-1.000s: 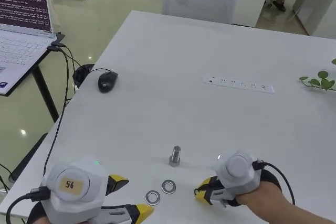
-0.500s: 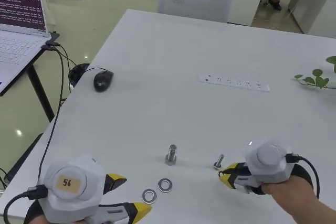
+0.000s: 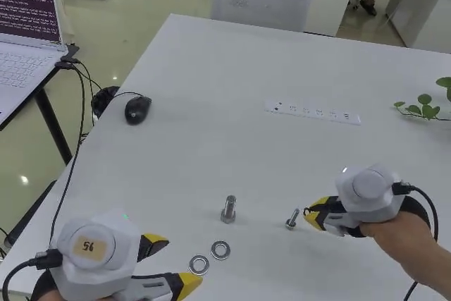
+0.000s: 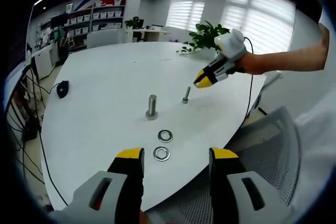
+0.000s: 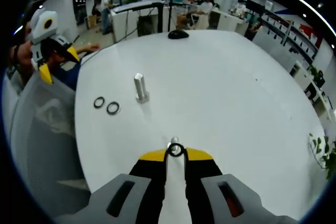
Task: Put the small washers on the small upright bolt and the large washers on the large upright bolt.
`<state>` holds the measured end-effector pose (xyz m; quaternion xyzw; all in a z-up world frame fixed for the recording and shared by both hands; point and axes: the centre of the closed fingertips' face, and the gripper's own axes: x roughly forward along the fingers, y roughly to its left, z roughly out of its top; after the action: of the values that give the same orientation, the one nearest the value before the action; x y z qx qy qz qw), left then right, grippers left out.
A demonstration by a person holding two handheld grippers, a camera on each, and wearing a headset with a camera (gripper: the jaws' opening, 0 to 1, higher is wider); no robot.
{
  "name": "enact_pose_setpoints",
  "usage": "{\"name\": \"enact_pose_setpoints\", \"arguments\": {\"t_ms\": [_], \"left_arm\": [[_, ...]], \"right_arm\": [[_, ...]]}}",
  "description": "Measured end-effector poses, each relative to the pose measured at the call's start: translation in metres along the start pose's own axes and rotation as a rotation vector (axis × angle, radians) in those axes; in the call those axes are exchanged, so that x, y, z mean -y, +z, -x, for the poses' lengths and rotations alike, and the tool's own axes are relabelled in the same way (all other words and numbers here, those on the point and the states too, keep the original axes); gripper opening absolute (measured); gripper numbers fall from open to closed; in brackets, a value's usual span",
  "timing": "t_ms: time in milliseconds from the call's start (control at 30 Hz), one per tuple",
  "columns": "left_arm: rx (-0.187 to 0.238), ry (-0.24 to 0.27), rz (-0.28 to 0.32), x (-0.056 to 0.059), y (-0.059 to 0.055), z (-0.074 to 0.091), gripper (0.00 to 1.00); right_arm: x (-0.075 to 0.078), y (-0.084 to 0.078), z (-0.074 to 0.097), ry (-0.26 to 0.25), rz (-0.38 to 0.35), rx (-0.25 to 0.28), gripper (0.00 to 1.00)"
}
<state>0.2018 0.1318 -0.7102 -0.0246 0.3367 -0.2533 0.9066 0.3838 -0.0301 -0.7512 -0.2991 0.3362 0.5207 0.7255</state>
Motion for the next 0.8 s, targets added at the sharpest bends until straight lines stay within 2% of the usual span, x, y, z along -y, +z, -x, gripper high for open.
{"name": "enact_pose_setpoints", "arguments": {"t_ms": [333,800], "left_arm": [[-0.001,0.005,0.002,-0.001,0.000,0.002,0.49],[0.003,-0.001,0.002,-0.001,0.002,-0.001,0.49]], "right_arm": [[-0.002,0.004,-0.011,0.023,0.058,-0.043,0.13],[0.000,0.003,-0.015,0.036,0.082,-0.084,0.13]]}}
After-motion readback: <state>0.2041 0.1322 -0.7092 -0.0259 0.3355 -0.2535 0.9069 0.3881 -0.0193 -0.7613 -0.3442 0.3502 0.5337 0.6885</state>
